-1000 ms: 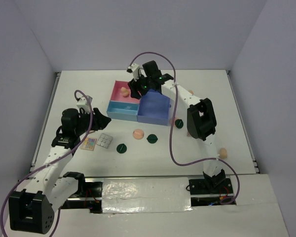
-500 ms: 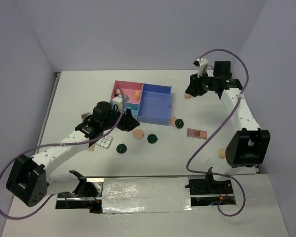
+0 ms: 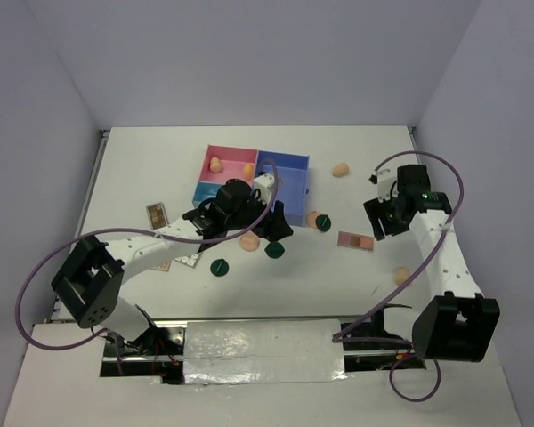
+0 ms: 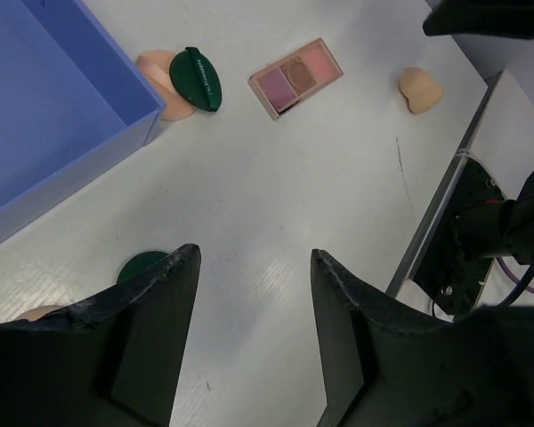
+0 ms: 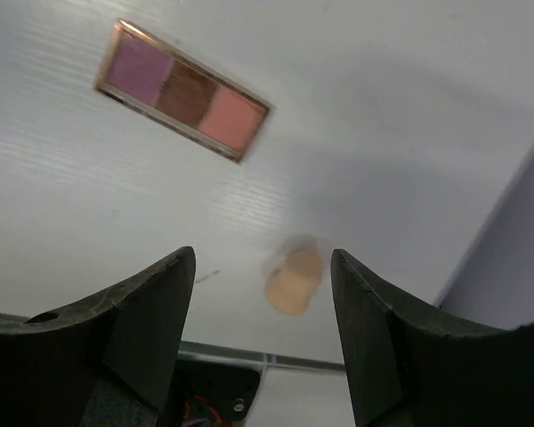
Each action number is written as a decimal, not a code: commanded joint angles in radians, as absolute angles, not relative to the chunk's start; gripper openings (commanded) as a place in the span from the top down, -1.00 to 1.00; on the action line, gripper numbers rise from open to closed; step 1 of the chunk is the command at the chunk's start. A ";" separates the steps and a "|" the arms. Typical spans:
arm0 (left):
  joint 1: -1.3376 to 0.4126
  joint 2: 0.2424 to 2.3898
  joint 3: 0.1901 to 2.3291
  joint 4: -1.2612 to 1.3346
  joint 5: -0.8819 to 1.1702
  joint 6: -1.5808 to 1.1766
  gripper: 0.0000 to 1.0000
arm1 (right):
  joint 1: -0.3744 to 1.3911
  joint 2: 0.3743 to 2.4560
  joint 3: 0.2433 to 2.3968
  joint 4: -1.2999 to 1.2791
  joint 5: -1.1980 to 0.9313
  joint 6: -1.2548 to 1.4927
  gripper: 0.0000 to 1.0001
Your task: Organize the makeup
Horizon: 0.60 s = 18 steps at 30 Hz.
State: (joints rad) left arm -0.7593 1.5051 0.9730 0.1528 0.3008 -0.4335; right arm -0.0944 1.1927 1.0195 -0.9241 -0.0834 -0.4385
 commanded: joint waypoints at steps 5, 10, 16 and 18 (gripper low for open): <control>-0.758 1.511 1.075 0.082 0.299 -0.414 -0.30 | -0.110 1.111 0.836 -0.913 0.129 -0.474 -0.23; -0.756 1.508 1.124 0.014 0.278 -0.411 -0.31 | -0.138 1.118 0.772 -0.882 0.146 -0.454 -0.15; -0.756 1.511 1.146 -0.038 0.264 -0.420 -0.31 | -0.207 1.114 0.692 -0.830 0.135 -0.503 -0.18; -0.756 1.514 1.149 -0.044 0.261 -0.422 -0.31 | -0.236 1.124 0.670 -0.804 0.124 -0.517 -0.18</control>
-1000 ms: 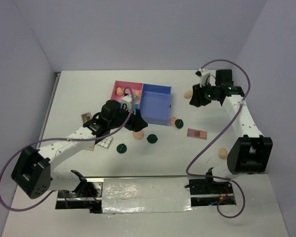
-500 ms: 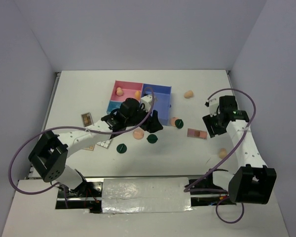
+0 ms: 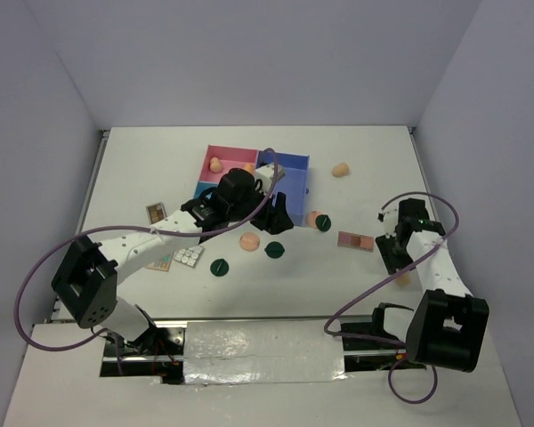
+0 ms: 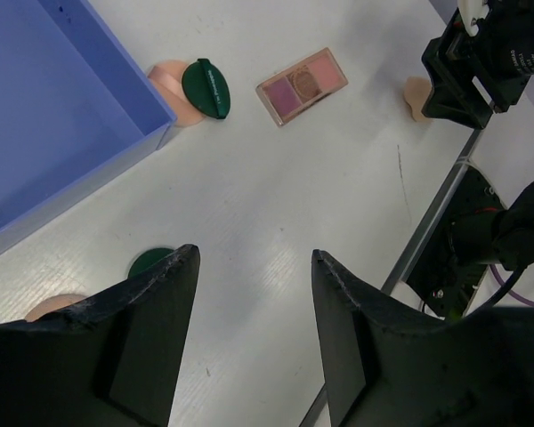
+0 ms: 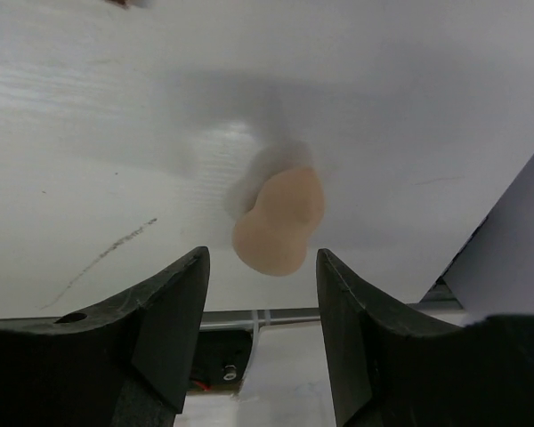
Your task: Organize the makeup
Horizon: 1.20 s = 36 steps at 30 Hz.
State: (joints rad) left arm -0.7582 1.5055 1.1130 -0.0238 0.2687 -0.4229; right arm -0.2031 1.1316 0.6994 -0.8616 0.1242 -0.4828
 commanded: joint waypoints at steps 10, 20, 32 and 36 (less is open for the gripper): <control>-0.756 1.496 1.112 -0.025 0.239 -0.443 -0.30 | -0.321 1.192 0.653 -0.747 0.104 -0.589 -0.14; -0.755 1.428 1.057 -0.040 0.201 -0.425 -0.31 | -0.333 1.250 0.681 -0.784 0.029 -0.603 0.45; -0.661 1.168 0.896 0.026 0.104 -0.492 -0.24 | -0.304 1.223 1.023 -0.948 -0.441 -0.687 0.93; -0.600 1.079 0.839 0.014 0.087 -0.511 -0.22 | -0.153 1.285 1.123 -0.869 -0.567 -0.640 0.97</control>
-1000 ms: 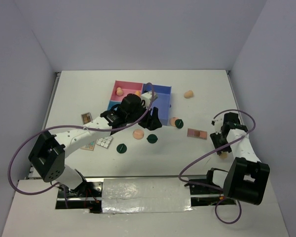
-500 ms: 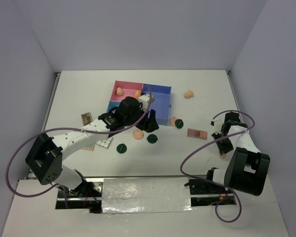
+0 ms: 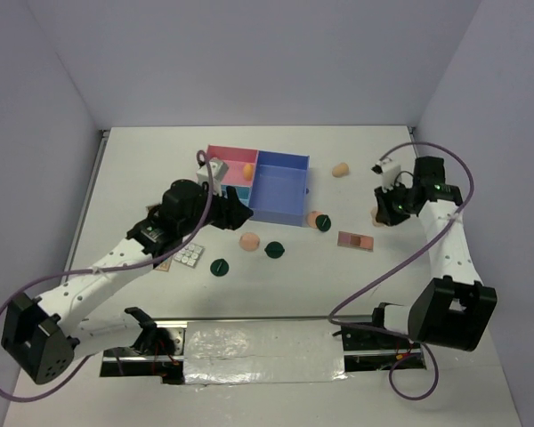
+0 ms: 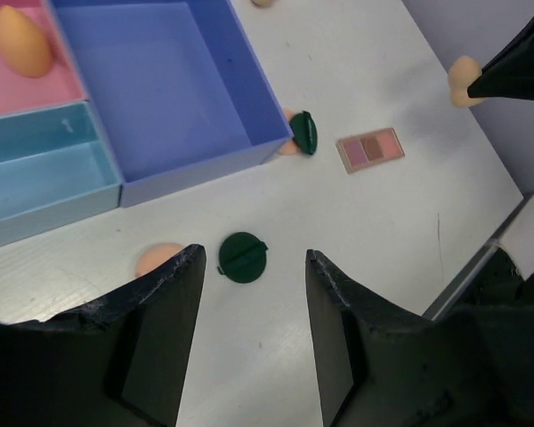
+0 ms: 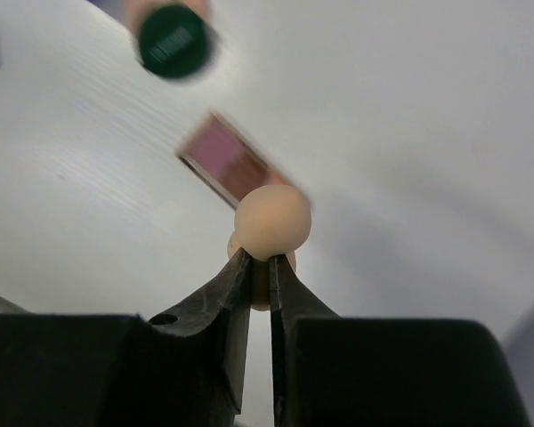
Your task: Organize the makeup
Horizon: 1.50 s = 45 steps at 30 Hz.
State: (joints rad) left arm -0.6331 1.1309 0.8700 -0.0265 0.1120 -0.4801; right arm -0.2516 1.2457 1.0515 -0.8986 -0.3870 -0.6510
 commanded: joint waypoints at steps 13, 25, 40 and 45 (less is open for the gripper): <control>-0.391 0.888 0.704 -0.127 0.014 -0.535 -0.21 | 0.277 1.714 1.578 -0.448 -0.736 -0.374 0.94; -0.357 0.720 0.598 -0.196 -0.055 -0.591 -0.26 | 0.474 2.141 2.032 -0.338 -0.663 -0.181 0.85; -0.354 0.687 0.584 -0.206 -0.071 -0.603 -0.34 | 0.543 2.250 2.005 -0.284 -0.437 -0.287 0.12; -0.354 0.698 0.589 -0.198 -0.069 -0.601 -0.35 | 0.545 2.256 2.005 -0.281 -0.422 -0.305 -0.06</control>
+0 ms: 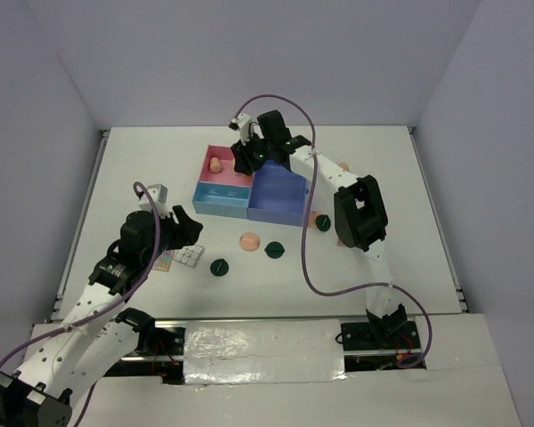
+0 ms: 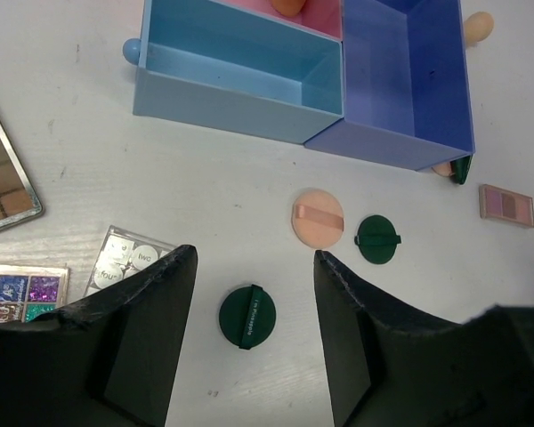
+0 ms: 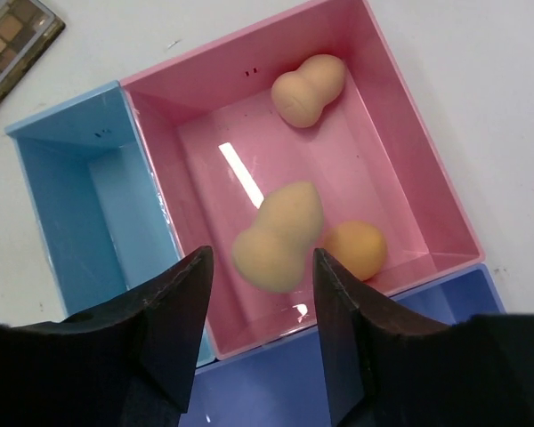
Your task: Organize the makeup
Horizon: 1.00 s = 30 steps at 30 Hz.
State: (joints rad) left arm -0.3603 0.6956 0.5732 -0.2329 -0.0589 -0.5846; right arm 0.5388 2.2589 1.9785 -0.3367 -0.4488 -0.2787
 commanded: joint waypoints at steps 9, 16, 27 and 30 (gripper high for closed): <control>-0.354 0.718 0.581 -0.156 -0.060 -0.614 -0.37 | 0.538 2.218 1.996 -0.313 -0.439 -0.295 -0.28; -0.353 0.716 0.565 -0.132 -0.072 -0.624 0.03 | 0.436 2.091 1.944 -0.374 -0.489 -0.192 -0.16; -0.344 0.761 0.506 -0.012 -0.028 -0.661 0.53 | 0.132 1.963 1.749 -0.449 -0.413 0.030 0.27; -0.341 0.781 0.511 -0.008 -0.015 -0.663 0.35 | 0.094 1.982 1.744 -0.477 -0.301 0.119 0.23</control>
